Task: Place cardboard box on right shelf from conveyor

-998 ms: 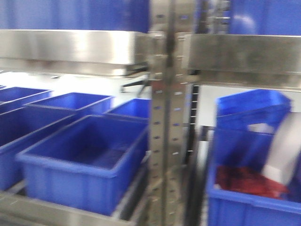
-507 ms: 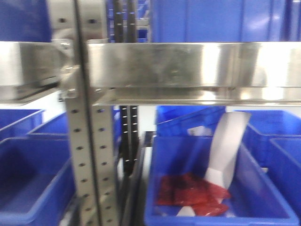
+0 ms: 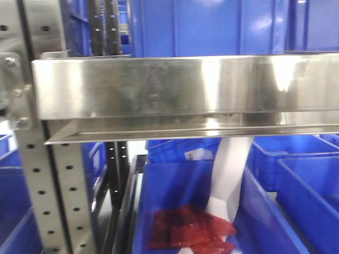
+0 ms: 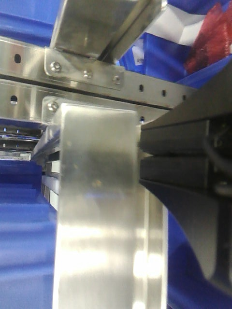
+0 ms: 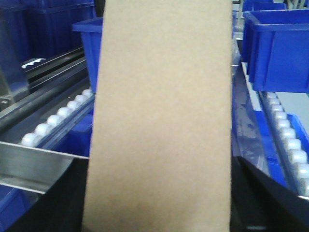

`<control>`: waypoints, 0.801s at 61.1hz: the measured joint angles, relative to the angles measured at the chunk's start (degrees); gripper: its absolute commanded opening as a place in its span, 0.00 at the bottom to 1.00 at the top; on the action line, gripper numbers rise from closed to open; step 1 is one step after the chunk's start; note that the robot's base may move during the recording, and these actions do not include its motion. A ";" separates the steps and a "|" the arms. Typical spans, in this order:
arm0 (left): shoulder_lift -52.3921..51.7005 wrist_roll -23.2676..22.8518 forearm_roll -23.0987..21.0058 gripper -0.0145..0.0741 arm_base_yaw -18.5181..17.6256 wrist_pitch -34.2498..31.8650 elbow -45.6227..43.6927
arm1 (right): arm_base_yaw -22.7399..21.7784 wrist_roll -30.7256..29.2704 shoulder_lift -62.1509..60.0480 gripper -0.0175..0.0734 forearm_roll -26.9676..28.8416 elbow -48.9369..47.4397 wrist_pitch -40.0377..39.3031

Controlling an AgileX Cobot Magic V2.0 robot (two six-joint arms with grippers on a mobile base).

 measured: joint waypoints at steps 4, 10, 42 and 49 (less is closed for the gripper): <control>0.00 0.00 0.00 0.03 0.79 0.00 0.00 | 0.00 0.00 0.00 0.41 0.00 0.00 0.00; 0.00 0.00 0.00 0.03 1.29 0.00 0.00 | 0.00 0.00 0.00 0.41 0.00 0.00 0.00; 0.00 0.00 0.00 0.03 1.29 0.00 0.00 | 0.00 0.00 0.00 0.41 0.00 0.00 0.00; 0.00 0.00 0.00 0.03 1.29 0.00 0.00 | 0.00 0.00 0.00 0.41 0.00 0.00 0.00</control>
